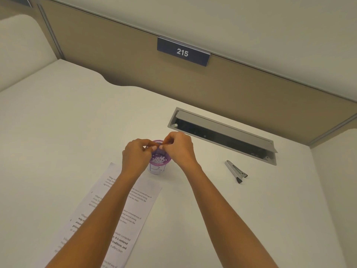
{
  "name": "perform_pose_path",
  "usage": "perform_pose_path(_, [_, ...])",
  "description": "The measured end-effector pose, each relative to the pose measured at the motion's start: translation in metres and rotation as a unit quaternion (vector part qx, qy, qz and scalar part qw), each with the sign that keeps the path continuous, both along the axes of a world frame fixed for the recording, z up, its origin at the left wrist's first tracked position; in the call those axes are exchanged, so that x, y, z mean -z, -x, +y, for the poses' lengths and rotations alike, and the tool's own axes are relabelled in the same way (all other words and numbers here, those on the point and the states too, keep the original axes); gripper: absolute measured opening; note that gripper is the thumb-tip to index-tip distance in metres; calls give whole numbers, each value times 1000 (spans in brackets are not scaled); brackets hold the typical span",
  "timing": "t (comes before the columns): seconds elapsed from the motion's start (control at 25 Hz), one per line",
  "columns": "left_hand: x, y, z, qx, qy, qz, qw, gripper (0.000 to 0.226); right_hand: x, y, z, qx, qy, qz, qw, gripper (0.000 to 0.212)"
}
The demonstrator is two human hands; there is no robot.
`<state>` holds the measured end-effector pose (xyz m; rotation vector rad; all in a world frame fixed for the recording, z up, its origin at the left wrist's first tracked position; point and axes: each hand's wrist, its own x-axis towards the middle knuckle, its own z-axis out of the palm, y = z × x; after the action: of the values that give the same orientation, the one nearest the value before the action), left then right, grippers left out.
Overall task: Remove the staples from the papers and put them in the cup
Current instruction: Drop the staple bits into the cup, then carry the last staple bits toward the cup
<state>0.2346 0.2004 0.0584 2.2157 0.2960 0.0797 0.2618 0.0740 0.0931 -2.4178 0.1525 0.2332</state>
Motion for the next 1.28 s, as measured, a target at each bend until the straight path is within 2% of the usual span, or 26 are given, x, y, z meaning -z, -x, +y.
perform_pose_path(0.16, [-4, 5, -6, -12, -18, -20, 1000, 21, -1, 10, -8, -15, -53, -1, 998, 21])
perform_pose_path(0.32, [-13, 9, -20, -38, -39, -53, 997, 20, 7, 25, -41, 65, -186, 13, 980, 18])
perform_pose_path(0.56, [-19, 32, -87, -15, 64, -99, 993, 12, 35, 69, -144, 204, -272, 38, 940, 15])
perform_pose_path(0.76, [5, 48, -173, 71, 104, -43, 991, 12, 59, 116, -230, 289, -314, 39, 903, 16])
perform_pose_path(0.96, [35, 68, -257, 136, 80, 32, 987, 9, 89, 152, -305, 352, -272, 26, 895, 16])
perform_pose_path(1.08, [50, 76, -300, 171, 41, 60, 983, 10, 105, 163, -342, 354, -187, -11, 916, 18])
perform_pose_path(1.2, [62, 81, -330, 202, 0, 67, 977, 12, 117, 164, -363, 297, -103, -66, 947, 24])
perform_pose_path(1.28, [64, 84, -342, 213, -32, 69, 974, 13, 125, 161, -369, 205, -13, -88, 975, 31])
